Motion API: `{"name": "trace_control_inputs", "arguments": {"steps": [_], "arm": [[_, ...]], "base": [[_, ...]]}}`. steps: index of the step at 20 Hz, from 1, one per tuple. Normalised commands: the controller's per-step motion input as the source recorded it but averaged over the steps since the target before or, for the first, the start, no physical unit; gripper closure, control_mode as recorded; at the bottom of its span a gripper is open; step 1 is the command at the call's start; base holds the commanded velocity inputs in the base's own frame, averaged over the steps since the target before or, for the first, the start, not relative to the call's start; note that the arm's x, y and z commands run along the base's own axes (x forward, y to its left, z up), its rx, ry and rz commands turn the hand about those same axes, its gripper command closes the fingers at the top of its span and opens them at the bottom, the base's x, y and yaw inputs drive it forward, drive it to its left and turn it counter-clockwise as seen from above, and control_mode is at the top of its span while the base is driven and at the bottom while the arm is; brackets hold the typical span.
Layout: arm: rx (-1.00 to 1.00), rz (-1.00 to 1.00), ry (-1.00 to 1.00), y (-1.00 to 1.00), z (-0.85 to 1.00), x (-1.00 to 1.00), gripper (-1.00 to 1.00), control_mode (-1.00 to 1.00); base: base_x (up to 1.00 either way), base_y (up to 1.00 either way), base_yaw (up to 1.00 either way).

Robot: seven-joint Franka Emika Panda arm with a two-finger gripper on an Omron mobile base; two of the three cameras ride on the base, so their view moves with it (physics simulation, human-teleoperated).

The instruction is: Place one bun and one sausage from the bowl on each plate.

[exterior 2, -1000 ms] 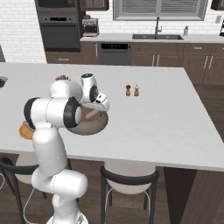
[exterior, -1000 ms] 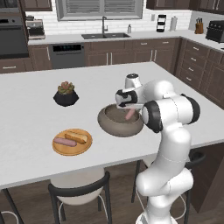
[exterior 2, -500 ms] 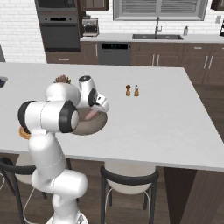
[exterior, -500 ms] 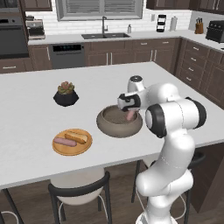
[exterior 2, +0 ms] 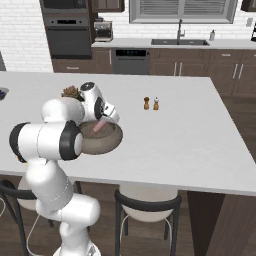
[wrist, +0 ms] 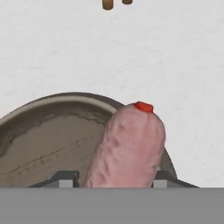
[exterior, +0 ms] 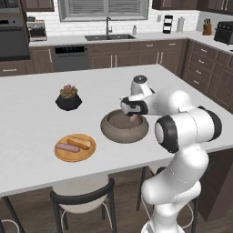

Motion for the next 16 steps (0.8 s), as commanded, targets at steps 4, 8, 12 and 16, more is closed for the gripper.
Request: {"name": "trace_control_inputs", "arguments": {"steps": [4, 8, 12, 16], "arm": [[0.0, -0.01, 0.17, 0.08, 1.0, -0.15, 1.0, -1.0], [-0.01, 0.0, 0.1, 0.0, 0.51, -0.73, 1.0, -1.0], [0.0, 0.03, 0.0, 0.0, 0.05, -1.0, 1.0, -1.0], [0.0, 0.08, -0.01, 0.0, 0.03, -1.0, 1.0, -1.0]], "base": [[0.0, 0.0, 0.0], [0.0, 0.0, 0.0], [0.0, 0.0, 0.0], [0.0, 0.0, 0.0]]}}
